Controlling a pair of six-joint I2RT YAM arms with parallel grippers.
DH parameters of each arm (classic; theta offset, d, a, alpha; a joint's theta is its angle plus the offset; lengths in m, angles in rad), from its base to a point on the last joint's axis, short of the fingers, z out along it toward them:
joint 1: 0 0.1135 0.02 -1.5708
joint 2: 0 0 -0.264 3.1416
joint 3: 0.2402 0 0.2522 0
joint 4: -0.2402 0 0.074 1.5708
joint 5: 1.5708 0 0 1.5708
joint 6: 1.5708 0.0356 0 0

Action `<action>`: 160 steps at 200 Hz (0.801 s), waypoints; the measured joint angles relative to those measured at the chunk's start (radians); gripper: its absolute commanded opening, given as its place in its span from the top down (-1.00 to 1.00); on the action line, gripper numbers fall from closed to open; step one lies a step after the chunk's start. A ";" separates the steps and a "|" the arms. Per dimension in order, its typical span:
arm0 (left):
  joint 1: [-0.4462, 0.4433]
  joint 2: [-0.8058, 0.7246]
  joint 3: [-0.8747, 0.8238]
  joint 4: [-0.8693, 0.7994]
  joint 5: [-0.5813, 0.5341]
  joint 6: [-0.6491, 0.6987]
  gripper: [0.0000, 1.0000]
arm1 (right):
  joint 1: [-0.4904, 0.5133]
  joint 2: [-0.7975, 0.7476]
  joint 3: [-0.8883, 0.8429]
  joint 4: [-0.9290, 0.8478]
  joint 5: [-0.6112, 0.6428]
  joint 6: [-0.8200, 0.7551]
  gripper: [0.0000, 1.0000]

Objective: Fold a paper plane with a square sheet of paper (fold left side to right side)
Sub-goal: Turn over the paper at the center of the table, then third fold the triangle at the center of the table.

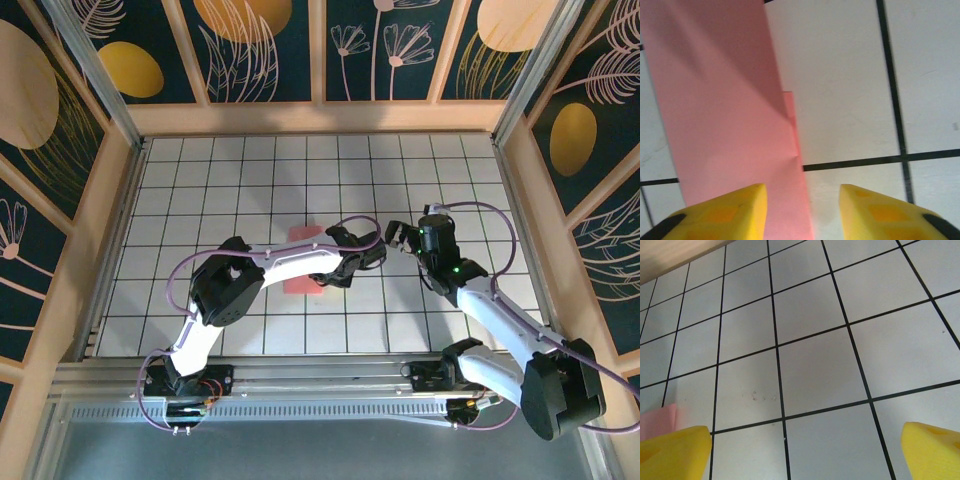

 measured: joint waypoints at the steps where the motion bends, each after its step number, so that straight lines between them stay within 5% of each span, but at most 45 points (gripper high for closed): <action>1: 0.000 -0.001 0.000 0.002 0.001 0.000 0.06 | 0.000 0.000 0.000 0.000 0.000 0.000 -0.93; 65: 0.042 -0.213 -0.155 0.190 0.082 0.042 -0.14 | -0.006 0.024 0.035 -0.016 -0.153 0.007 -0.79; 119: 0.256 -0.576 -0.552 0.508 0.237 0.046 -0.27 | 0.004 0.177 0.045 0.024 -0.423 0.073 -0.28; 160: 0.415 -0.799 -0.835 0.756 0.357 0.000 -0.43 | 0.114 0.371 0.093 0.097 -0.539 0.151 0.06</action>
